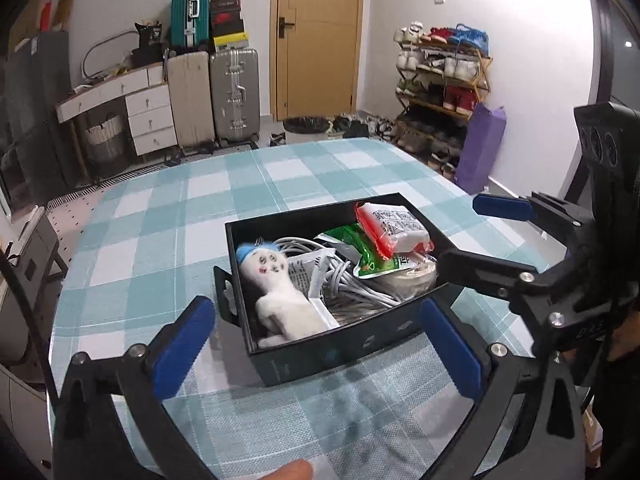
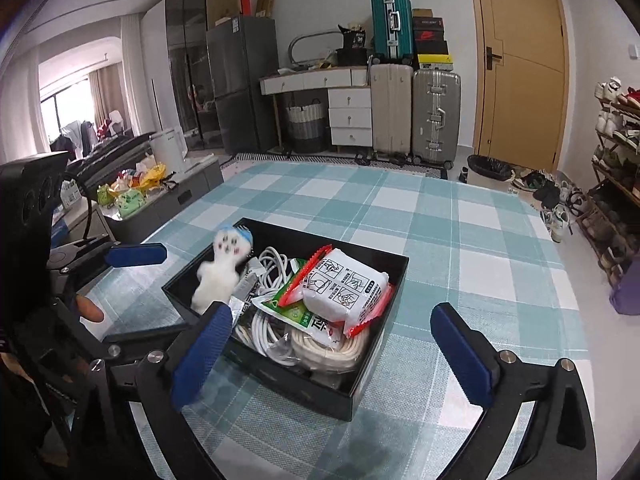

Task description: Organize soft objects

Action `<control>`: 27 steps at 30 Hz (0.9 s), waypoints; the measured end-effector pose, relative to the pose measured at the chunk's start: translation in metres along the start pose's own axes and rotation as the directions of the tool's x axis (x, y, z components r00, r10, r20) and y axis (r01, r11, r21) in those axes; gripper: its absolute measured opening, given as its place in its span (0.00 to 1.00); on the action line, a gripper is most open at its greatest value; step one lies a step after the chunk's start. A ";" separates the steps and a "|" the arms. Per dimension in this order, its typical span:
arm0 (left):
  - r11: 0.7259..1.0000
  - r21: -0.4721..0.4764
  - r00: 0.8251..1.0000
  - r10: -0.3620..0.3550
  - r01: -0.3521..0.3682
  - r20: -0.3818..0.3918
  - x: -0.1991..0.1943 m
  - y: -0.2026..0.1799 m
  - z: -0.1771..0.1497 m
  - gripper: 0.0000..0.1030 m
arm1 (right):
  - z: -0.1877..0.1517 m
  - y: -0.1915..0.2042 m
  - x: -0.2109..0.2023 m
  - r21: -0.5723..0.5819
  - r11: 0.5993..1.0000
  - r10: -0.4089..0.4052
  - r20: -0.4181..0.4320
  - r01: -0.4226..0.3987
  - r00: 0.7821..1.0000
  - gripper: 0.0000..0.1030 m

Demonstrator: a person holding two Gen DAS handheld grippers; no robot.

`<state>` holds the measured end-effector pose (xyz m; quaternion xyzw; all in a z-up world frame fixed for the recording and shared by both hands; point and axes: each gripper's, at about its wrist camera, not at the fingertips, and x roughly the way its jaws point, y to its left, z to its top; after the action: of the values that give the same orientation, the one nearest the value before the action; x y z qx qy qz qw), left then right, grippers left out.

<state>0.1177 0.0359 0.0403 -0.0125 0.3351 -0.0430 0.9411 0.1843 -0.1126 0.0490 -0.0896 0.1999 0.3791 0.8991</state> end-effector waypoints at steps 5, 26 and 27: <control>0.999 -0.031 0.999 0.030 -0.030 0.015 -0.007 0.005 -0.007 1.00 | -0.007 0.005 -0.018 0.011 1.000 0.011 0.053 -0.012 0.999 0.99; 0.992 -0.100 0.985 0.096 -0.082 0.145 -0.017 0.022 -0.031 1.00 | -0.044 0.035 -0.046 -0.040 0.999 -0.014 0.179 0.022 0.984 0.99; 0.991 -0.104 0.985 0.095 -0.081 0.146 -0.015 0.023 -0.030 1.00 | -0.045 0.035 -0.047 -0.041 0.999 -0.015 0.185 0.023 0.983 0.99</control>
<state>0.0888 0.0601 0.0251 -0.0470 0.2649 0.0162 0.9630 0.1163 -0.1323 0.0282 -0.0755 0.1068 0.3815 0.9151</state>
